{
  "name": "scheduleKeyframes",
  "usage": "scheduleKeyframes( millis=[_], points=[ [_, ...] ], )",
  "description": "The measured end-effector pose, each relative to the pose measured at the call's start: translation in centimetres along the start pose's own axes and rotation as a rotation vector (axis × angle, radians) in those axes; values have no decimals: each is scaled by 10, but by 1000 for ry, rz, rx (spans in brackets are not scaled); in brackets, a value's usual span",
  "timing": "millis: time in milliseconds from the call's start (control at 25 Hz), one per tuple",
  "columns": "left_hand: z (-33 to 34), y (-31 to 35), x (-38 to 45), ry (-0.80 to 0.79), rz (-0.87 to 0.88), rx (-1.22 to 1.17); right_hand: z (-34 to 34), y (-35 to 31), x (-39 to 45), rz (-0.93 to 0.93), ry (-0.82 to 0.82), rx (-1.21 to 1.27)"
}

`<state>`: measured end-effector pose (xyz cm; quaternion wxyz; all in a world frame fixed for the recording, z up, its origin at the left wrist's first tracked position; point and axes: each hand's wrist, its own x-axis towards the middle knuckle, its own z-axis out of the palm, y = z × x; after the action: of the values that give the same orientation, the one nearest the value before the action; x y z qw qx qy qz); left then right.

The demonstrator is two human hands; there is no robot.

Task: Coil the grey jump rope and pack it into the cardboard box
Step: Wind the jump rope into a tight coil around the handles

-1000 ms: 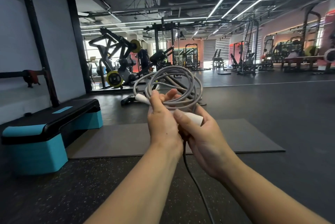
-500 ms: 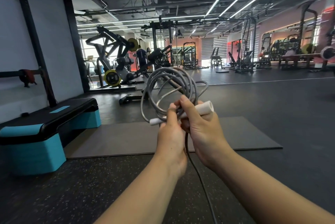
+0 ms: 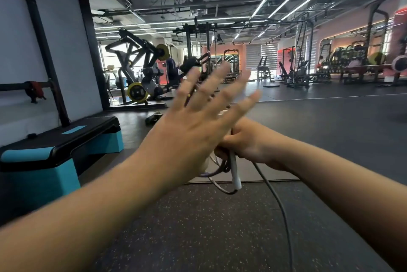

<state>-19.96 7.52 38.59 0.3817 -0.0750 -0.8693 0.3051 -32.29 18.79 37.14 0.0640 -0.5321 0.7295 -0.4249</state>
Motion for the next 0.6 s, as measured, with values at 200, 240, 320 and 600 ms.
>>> scheduleKeyframes(
  millis=[200, 240, 320, 600],
  points=[
    [15, -18, 16, -216, 237, 97, -13, -17, 5, 16, -122, -139],
    [18, -20, 15, -177, 229, 77, -16, -18, 6, 24, -142, -138],
    [20, -23, 15, -117, 193, 13, -19, -16, 7, 23, -165, -134],
    [21, -27, 10, -360, 13, 54, -20, -4, 5, 44, -175, -366]
  ],
)
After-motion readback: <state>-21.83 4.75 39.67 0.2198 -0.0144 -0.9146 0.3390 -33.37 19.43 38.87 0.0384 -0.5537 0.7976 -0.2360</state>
